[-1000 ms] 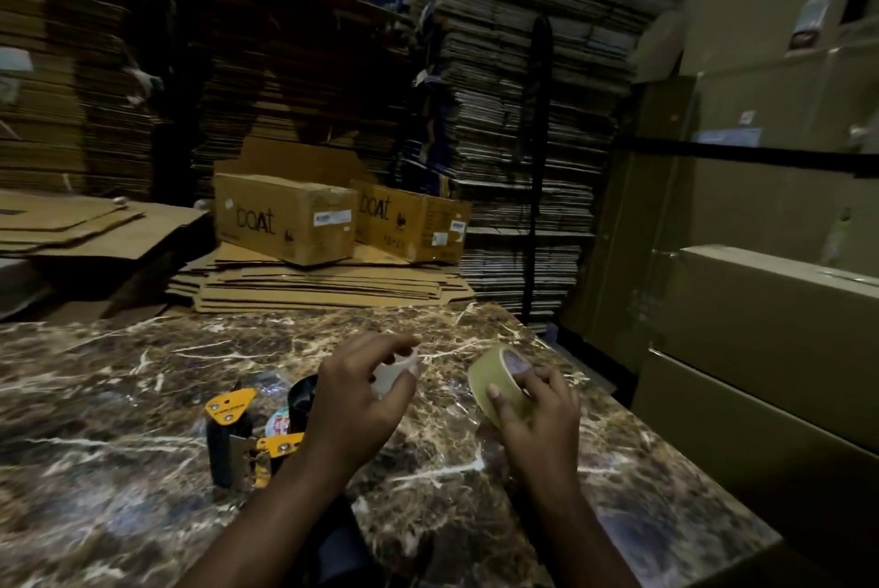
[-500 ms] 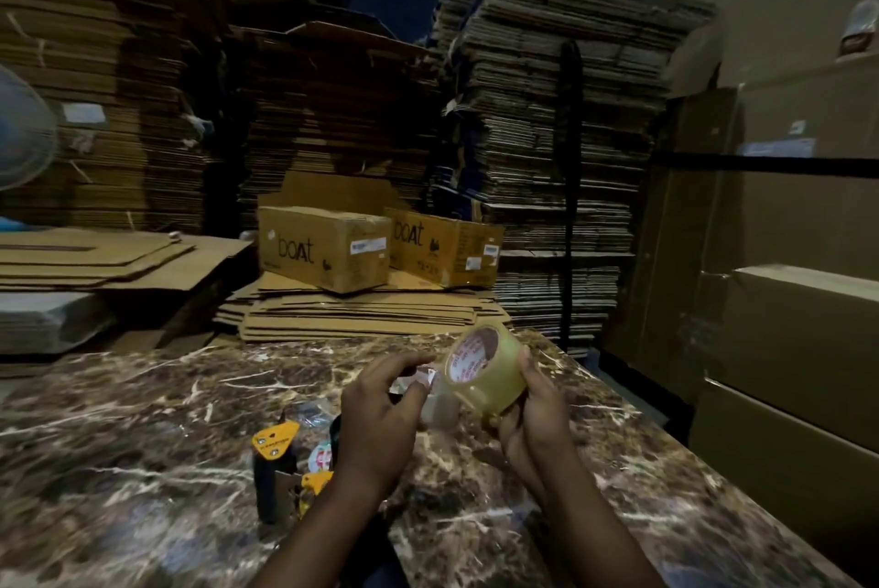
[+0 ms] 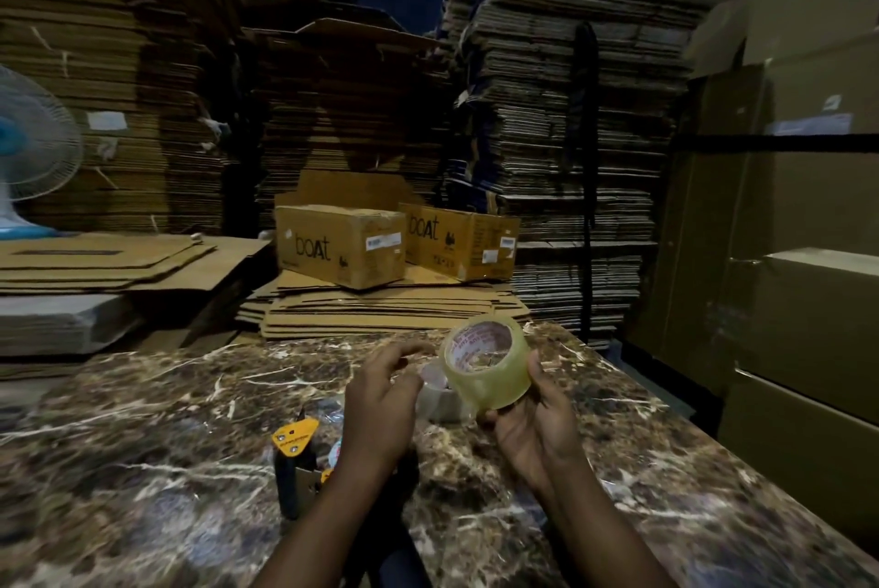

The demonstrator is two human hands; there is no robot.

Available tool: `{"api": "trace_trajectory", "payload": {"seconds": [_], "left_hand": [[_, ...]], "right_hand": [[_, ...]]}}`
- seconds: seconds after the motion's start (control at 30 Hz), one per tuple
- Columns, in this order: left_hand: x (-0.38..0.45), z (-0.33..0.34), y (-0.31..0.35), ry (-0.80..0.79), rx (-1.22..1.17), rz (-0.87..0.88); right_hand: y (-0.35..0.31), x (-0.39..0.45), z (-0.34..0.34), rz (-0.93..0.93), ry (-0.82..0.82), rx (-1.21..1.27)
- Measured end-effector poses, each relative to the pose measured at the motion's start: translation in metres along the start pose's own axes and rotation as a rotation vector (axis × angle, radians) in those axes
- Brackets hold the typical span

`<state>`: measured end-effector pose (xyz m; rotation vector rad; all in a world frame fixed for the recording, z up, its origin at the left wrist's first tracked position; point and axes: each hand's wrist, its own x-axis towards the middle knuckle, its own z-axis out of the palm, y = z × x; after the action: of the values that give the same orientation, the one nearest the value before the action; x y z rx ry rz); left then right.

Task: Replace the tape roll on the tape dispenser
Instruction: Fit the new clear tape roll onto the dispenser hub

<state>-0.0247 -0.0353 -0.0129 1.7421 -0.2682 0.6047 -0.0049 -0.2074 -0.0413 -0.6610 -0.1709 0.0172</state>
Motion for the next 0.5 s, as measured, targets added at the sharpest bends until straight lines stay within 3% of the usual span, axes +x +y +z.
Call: {"api": "trace_trajectory", "payload": {"seconds": [0.17, 0.4, 0.5], "left_hand": [[0.001, -0.002, 0.002, -0.004, 0.018, -0.073], [-0.001, 0.004, 0.004, -0.225, -0.155, -0.239], [-0.002, 0.003, 0.001, -0.262, -0.150, -0.219]], "right_hand": [[-0.004, -0.006, 0.000, -0.018, -0.004, 0.049], [-0.004, -0.010, 0.003, 0.009, 0.020, 0.112], [-0.004, -0.013, 0.004, 0.052, 0.019, 0.099]]}}
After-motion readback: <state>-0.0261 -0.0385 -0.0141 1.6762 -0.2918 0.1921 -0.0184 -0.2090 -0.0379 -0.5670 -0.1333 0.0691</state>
